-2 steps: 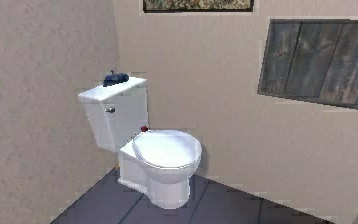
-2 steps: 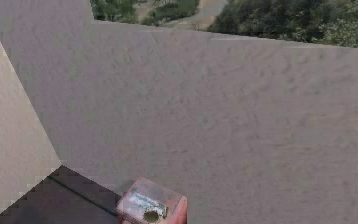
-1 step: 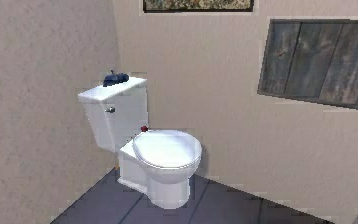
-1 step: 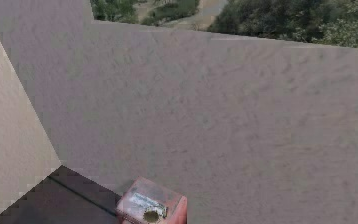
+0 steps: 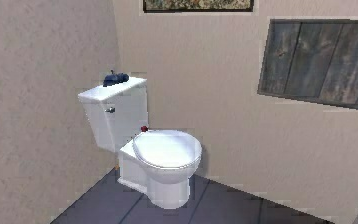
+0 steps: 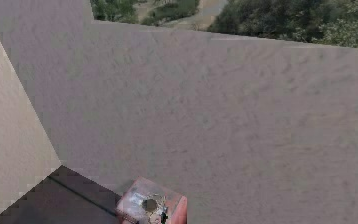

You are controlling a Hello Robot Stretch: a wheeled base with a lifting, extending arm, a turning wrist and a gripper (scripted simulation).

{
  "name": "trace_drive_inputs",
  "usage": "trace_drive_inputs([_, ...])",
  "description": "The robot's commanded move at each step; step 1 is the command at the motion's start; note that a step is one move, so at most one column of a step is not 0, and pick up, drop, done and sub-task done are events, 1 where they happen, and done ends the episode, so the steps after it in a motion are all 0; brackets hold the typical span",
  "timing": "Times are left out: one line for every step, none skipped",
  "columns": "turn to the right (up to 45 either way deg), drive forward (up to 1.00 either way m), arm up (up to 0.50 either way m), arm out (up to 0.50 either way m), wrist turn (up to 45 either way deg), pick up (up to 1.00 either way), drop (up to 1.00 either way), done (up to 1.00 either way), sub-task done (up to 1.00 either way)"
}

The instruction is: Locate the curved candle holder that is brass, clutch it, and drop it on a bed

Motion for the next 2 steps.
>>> trace_drive_inputs([0.0, 0.0, 0.48, 0.0, 0.0, 0.0, 0.0, 0.0, 0.0])
trace_drive_inputs([0.0, 0.0, 0.0, 0.0, -45.0, 0.0, 0.0, 0.0, 0.0])
